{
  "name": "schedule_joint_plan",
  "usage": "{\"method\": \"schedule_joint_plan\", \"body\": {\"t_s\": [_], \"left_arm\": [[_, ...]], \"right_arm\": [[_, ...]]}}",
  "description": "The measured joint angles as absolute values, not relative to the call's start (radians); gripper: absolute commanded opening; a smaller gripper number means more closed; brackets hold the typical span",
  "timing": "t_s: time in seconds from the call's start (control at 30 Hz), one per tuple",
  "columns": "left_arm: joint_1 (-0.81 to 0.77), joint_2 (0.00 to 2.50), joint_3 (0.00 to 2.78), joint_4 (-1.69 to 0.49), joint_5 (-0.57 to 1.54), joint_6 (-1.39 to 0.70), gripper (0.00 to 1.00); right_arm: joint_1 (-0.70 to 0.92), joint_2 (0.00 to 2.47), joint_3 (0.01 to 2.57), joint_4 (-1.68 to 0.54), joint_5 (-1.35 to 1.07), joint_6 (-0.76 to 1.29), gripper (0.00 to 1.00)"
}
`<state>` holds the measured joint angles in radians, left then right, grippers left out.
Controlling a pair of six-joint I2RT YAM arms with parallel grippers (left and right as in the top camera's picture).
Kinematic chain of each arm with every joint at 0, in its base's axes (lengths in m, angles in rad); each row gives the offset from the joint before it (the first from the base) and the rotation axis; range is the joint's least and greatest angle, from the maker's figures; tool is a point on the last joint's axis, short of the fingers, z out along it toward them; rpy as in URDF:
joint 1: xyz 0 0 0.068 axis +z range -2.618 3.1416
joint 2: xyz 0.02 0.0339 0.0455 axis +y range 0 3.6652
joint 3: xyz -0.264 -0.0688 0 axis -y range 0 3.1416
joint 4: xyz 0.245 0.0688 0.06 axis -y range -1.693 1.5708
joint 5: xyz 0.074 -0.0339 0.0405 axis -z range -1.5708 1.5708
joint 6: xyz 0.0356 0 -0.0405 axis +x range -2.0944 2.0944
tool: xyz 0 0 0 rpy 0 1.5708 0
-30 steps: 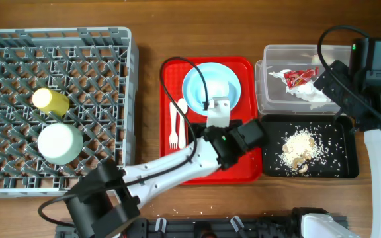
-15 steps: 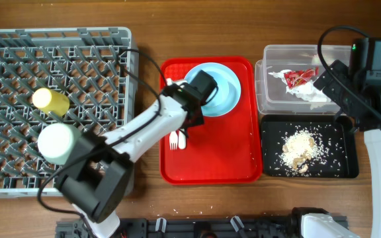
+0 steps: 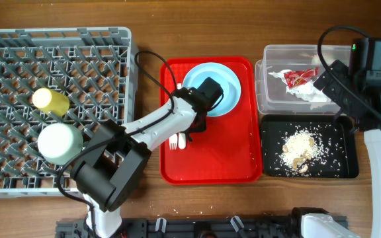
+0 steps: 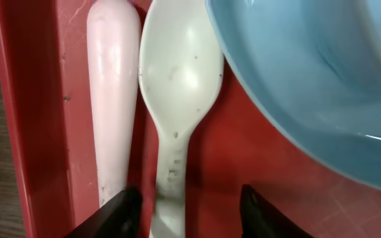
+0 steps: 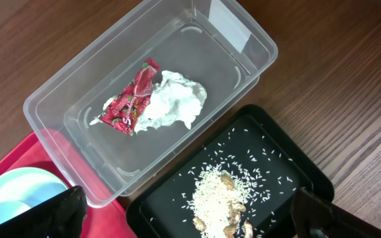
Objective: Sort waste into correct bins and load items into the dishwasher rack
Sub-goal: 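Lift the white spoon and carry it left over the rack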
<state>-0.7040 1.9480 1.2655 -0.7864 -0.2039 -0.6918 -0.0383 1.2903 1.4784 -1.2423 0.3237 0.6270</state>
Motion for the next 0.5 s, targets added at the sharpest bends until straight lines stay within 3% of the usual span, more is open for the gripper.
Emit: {"method": "schedule_joint_plan", "body": {"t_s": [0.33,0.4,0.43,0.5], "left_arm": [[-0.704,1.962,1.265,-0.768,-0.181,-0.689,0.35],[-0.704,1.962,1.258,-0.762,-0.181,-0.689,0.29],[-0.704,1.962,1.254,-0.757,-0.181,-0.688,0.20],[-0.704,1.959,1.248,-0.755,-0.181,-0.685,0.11]], "right_arm": [[-0.038,1.290,1.478,-1.242,0.324,0.627,1.00],[-0.038,1.290,1.478,-1.242,0.324,0.627,1.00],[-0.038,1.290,1.478,-1.242,0.324,0.627,1.00],[-0.038,1.290,1.478,-1.242,0.324,0.627,1.00]]}}
